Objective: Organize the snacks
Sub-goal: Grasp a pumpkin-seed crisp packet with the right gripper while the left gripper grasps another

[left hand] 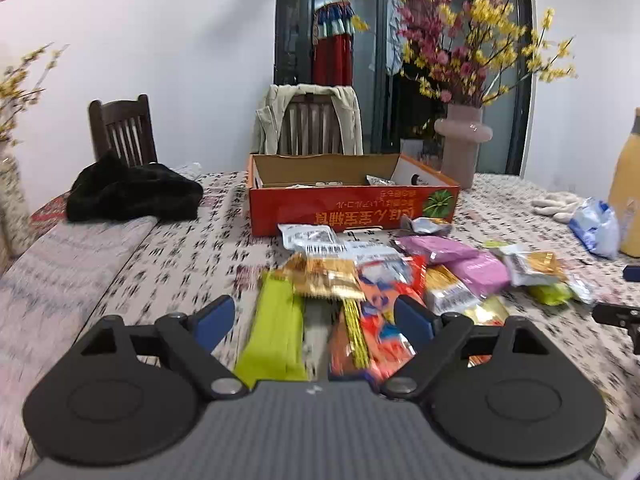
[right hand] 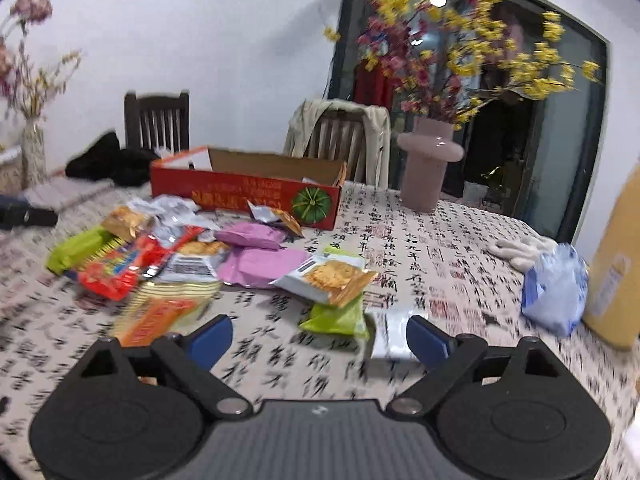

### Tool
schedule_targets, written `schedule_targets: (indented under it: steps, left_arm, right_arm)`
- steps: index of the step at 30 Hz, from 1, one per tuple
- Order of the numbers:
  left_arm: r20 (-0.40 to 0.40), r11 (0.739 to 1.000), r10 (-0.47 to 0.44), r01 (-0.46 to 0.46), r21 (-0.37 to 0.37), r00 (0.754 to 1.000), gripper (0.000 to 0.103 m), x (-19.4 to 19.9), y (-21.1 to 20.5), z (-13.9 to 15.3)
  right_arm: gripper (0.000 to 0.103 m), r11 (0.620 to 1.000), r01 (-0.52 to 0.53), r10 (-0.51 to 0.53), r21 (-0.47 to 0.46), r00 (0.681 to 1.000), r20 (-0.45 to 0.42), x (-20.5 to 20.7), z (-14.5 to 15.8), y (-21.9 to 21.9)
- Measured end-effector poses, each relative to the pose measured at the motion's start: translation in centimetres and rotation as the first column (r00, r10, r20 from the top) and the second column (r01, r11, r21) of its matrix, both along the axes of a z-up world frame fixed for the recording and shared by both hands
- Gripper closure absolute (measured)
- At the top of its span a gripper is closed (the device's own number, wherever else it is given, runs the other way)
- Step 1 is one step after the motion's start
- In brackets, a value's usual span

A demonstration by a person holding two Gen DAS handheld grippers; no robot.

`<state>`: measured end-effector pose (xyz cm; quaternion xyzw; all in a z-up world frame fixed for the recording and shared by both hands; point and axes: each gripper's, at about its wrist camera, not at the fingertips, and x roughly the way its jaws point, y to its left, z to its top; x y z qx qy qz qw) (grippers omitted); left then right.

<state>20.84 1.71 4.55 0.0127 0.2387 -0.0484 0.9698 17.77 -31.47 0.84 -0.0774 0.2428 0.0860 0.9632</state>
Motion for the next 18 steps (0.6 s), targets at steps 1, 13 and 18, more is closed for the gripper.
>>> schedule_targets:
  steps: [1,13,18]
  left_arm:
    - [-0.013,1.000,-0.001,0.001,0.006,1.000,0.015,1.1,-0.2,-0.1]
    - [-0.125,1.000,-0.027,0.026,-0.014,0.992,0.031,11.0,-1.1,-2.7]
    - [-0.155,0.998,-0.044,0.037,-0.046,0.987,0.057,12.3,-0.5,-3.4]
  right_arm:
    - [0.010,1.000,-0.001,0.001,-0.025,1.000,-0.009,1.1,-0.1,0.1]
    - [0.018,0.985,-0.103,0.087,-0.139,0.990,-0.112,11.4,-1.7,1.5]
    - [0.027,0.981,-0.135,0.113,-0.137,0.982,-0.153,14.0,-2.3,1.9]
